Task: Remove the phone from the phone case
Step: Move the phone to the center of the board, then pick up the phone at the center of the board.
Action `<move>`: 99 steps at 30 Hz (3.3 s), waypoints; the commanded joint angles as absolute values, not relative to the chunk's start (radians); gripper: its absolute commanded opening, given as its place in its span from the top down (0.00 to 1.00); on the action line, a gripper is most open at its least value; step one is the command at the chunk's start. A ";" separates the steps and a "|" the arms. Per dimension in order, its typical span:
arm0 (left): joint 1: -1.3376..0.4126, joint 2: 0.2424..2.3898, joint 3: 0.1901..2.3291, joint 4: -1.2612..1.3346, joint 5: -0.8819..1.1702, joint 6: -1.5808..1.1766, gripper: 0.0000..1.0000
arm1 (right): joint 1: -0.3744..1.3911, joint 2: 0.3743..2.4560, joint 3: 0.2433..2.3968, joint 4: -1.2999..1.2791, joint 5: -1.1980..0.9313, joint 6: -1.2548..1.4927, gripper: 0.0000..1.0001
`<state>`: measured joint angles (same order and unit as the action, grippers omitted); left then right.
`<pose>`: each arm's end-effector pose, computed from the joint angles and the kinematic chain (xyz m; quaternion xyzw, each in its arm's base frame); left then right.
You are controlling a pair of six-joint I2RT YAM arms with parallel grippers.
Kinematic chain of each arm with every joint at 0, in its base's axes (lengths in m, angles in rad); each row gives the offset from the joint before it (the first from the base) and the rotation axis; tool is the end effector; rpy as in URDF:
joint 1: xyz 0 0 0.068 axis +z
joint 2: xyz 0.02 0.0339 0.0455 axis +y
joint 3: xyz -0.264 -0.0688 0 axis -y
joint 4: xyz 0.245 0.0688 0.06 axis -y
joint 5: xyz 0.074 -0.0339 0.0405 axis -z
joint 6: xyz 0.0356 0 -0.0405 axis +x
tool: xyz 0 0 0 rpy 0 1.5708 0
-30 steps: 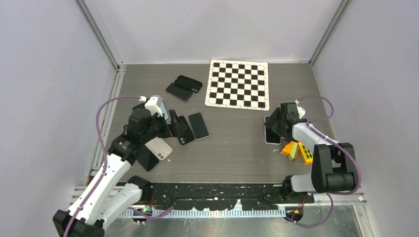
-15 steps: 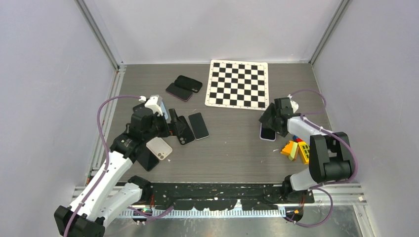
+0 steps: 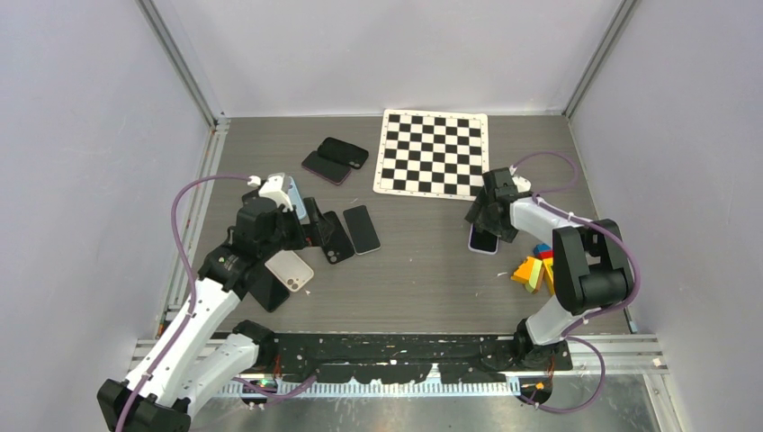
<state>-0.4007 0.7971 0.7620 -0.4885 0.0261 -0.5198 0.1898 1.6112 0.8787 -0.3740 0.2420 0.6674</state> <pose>0.1630 -0.0700 0.2989 -0.0450 0.8648 -0.2322 0.4429 0.2978 0.0485 0.1610 0.2555 0.9321 -0.0119 0.2565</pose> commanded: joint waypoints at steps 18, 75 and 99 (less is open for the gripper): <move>-0.399 0.833 0.764 -0.402 0.064 -0.582 0.00 | 0.548 1.460 0.795 -0.462 0.151 0.807 0.27; -0.397 0.844 0.753 -0.400 0.051 -0.607 0.00 | 0.787 1.602 0.845 -0.484 0.196 0.499 0.01; -0.398 0.861 0.705 -0.323 0.143 -0.722 0.01 | 0.787 1.274 0.722 -0.196 0.038 0.631 0.99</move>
